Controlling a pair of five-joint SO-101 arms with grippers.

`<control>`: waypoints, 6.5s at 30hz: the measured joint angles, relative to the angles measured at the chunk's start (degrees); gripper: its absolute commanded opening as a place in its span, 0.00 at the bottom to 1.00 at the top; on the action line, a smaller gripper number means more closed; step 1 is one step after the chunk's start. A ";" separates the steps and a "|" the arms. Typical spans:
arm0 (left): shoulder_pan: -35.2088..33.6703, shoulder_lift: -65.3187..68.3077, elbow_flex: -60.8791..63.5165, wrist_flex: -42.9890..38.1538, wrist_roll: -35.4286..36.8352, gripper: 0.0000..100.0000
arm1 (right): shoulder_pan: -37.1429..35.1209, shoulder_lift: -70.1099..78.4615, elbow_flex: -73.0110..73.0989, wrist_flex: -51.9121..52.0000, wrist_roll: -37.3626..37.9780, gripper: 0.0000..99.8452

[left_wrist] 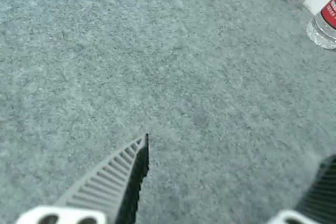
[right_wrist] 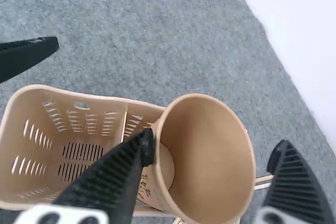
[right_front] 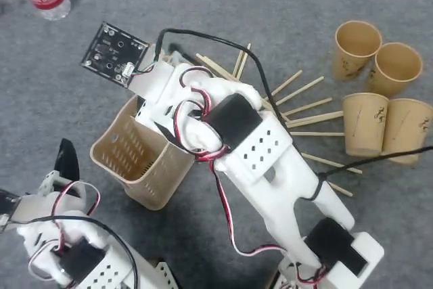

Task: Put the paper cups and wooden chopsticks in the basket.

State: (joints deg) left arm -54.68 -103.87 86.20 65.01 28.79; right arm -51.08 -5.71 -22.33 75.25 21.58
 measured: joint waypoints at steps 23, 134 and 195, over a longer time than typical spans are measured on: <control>3.43 0.00 2.02 -0.18 -0.18 0.44 | 20.84 -12.92 2.11 10.90 0.09 0.13; 7.74 0.00 6.07 -4.40 -5.27 0.44 | -4.84 -3.60 -21.36 25.41 9.32 0.01; 7.74 0.00 6.07 -4.40 -5.27 0.44 | 43.52 2.99 -24.09 11.96 6.51 0.00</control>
State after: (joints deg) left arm -46.95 -103.87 92.26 60.62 23.52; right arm -7.56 -2.73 -46.42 87.21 28.09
